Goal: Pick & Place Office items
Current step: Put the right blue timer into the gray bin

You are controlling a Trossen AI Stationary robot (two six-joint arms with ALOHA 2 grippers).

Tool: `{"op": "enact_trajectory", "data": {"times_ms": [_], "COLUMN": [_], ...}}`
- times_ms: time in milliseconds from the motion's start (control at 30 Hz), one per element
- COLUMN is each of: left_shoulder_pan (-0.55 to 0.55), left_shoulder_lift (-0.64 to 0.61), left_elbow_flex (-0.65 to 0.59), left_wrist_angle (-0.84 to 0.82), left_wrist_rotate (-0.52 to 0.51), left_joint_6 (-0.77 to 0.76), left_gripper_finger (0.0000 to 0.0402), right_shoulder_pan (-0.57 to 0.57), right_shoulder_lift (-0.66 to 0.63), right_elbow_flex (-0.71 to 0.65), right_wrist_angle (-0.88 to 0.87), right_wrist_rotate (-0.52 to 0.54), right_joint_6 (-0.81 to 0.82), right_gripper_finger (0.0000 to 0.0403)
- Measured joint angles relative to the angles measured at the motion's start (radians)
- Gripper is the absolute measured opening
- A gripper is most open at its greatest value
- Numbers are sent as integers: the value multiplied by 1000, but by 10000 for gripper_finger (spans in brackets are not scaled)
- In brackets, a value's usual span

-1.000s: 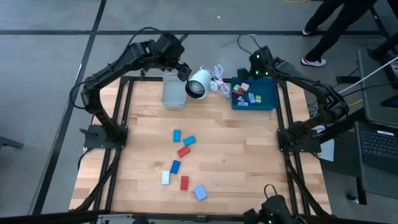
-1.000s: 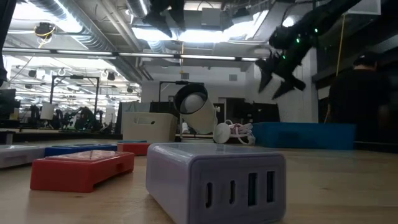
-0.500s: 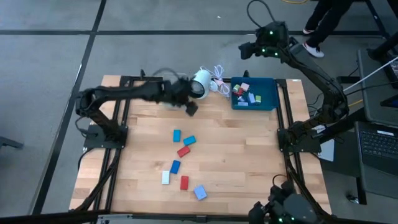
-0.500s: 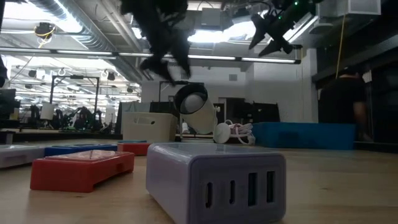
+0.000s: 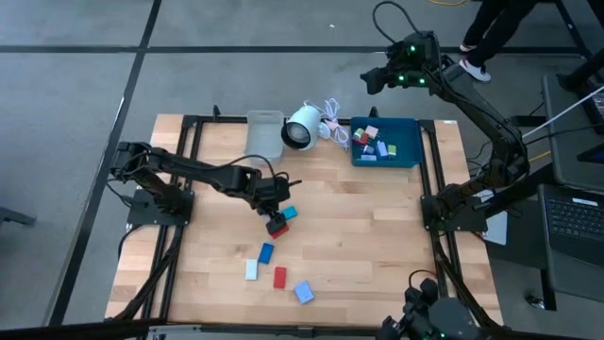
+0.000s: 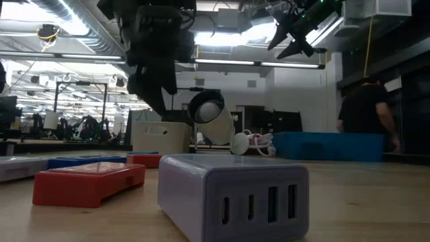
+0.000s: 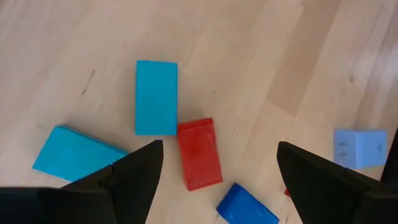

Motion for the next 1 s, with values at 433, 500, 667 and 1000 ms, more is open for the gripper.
{"op": "enact_trajectory", "data": {"times_ms": [433, 500, 667, 1000], "left_shoulder_pan": [56, 57, 56, 56], "left_shoulder_lift": [71, 109, 215, 370], "left_elbow_flex": [8, 16, 80, 177], "left_wrist_angle": [38, 26, 23, -45], "left_wrist_rotate": [-89, -101, -104, -80], "left_joint_6": [110, 160, 274, 279], "left_gripper_finger": [334, 334, 333, 333], "right_shoulder_pan": [44, 46, 48, 49], "right_shoulder_lift": [0, 0, 0, 0], "right_elbow_flex": [0, 0, 0, 0], "right_wrist_angle": [0, 0, 0, 0], "right_wrist_rotate": [-2, -2, -2, -2], "right_joint_6": [-34, -33, -33, -33], "right_gripper_finger": [255, 255, 255, 255]}}
